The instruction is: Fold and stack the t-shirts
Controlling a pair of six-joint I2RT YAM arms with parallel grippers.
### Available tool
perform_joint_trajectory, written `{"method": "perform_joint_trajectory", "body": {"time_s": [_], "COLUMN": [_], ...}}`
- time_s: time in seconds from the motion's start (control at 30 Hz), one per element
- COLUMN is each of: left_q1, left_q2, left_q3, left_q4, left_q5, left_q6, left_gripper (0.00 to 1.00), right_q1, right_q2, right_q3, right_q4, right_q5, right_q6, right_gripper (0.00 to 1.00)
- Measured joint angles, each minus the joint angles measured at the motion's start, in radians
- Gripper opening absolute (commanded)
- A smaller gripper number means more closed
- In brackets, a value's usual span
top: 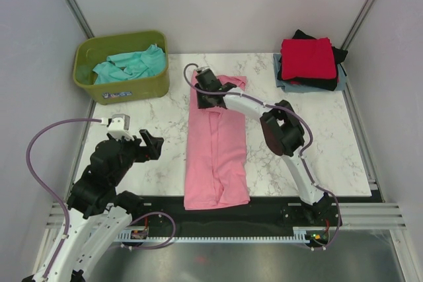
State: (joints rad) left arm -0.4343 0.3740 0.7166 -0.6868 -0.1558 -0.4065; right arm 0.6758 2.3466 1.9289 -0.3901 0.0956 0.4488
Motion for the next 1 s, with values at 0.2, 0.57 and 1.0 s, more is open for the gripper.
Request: {"method": "perform_joint_trajectory", "body": {"time_s": [0.2, 0.57, 1.0], "left_q1": [0.000, 0.000, 0.001], "left_q2": [-0.003, -0.004, -0.003], "left_q3": [0.000, 0.000, 0.000], "left_q4": [0.000, 0.000, -0.001], "left_q5": [0.000, -0.001, -0.001], "left_q6": [0.000, 0.000, 0.000], "left_gripper": [0.91, 0.91, 0.91], "right_q1": [0.121, -0.011, -0.137], "right_q2": [-0.039, -0.131, 0.106], "right_q3": [-0.013, -0.042, 0.137], "right_q4": [0.000, 0.008, 0.005], "right_q5": [-0.022, -0.009, 0.060], "right_q6": [-0.016, -0.027, -0.024], "right_gripper": [0.89, 0.89, 0.87]}}
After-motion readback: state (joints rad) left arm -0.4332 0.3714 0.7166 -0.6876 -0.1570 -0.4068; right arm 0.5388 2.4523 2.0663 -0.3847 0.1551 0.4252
